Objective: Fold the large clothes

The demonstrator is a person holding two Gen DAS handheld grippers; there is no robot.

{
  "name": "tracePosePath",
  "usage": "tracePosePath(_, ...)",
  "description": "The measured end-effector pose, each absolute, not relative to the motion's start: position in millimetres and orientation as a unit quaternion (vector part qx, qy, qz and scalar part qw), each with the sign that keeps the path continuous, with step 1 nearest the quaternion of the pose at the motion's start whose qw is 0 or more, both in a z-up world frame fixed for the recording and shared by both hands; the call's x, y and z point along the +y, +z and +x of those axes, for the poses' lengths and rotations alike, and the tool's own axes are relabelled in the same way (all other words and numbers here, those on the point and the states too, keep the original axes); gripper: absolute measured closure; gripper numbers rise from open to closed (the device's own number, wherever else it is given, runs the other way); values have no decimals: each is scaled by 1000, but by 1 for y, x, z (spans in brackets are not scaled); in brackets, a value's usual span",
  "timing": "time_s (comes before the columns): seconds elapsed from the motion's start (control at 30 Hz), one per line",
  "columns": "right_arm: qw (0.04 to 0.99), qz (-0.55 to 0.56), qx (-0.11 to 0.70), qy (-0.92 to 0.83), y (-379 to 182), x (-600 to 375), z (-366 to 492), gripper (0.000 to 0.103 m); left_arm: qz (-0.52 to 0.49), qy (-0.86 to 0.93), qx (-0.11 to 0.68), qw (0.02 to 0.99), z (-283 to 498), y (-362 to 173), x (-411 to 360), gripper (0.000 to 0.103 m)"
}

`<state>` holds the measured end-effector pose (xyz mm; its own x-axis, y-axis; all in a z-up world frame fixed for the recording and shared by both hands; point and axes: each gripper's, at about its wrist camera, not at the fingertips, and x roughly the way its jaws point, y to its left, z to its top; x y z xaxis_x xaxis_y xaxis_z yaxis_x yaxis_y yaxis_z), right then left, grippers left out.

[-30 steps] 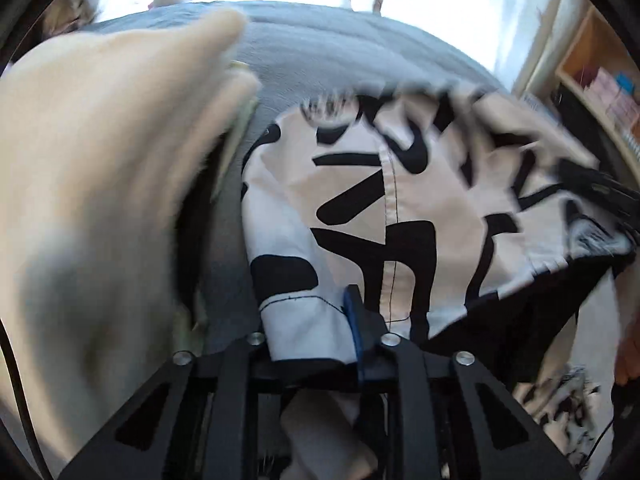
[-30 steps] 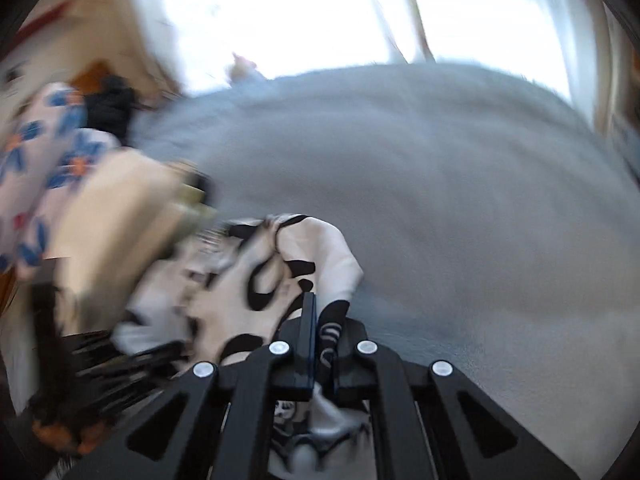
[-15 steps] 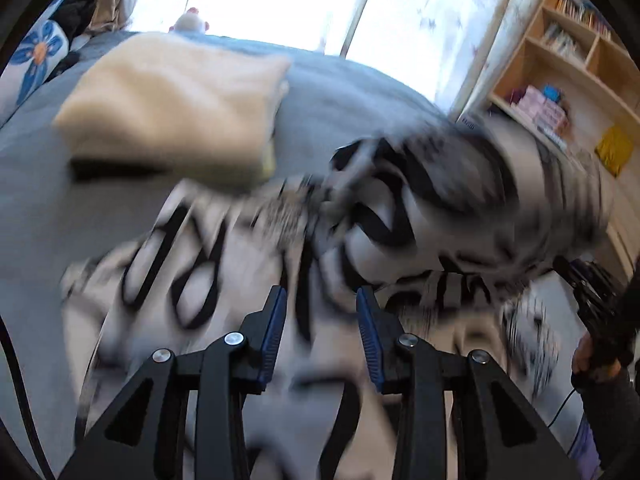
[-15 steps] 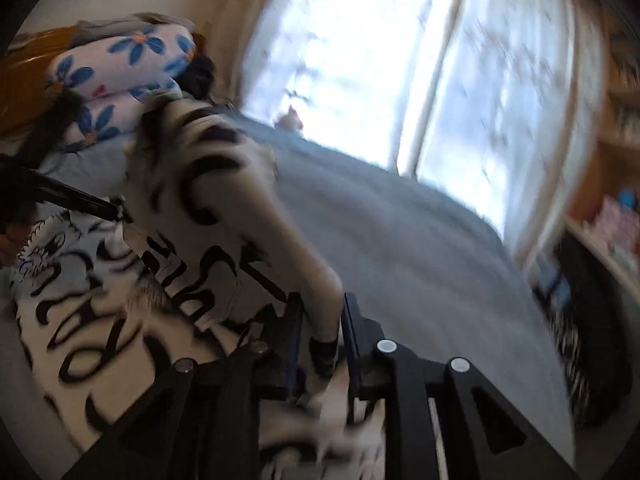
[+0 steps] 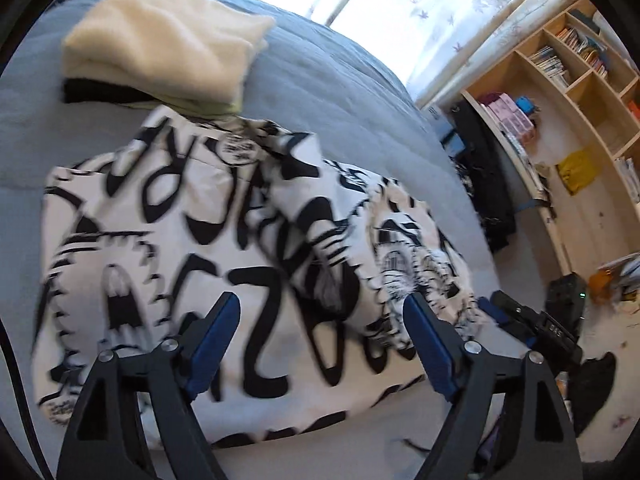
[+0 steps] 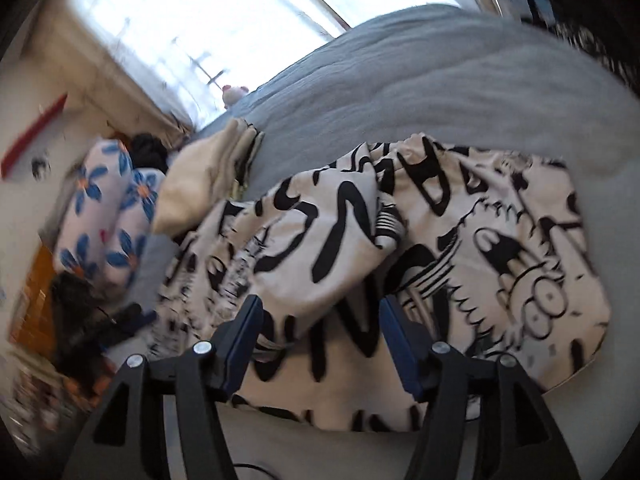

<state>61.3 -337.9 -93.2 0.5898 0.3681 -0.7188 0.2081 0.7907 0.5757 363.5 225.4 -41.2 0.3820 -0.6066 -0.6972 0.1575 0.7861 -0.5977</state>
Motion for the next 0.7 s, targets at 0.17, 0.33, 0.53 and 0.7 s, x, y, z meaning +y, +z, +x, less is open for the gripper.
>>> tracePosePath(0.17,788,380,479,66,-122,-337,88,40,-278,-253,553,743,398,-74,209,20)
tracePosePath(0.33,786,396,471,59,-138,-335,109,40,-302,-242,576,720,425,-110,188,20)
tracePosePath(0.53,811,363,454,65,-122,-323,131,97,-301,-225,549,747,446,-99,165,93)
tracePosePath(0.7,836,347,401,140,-88,-303,115,98,-296,-228,497,784,425,-52,172,95)
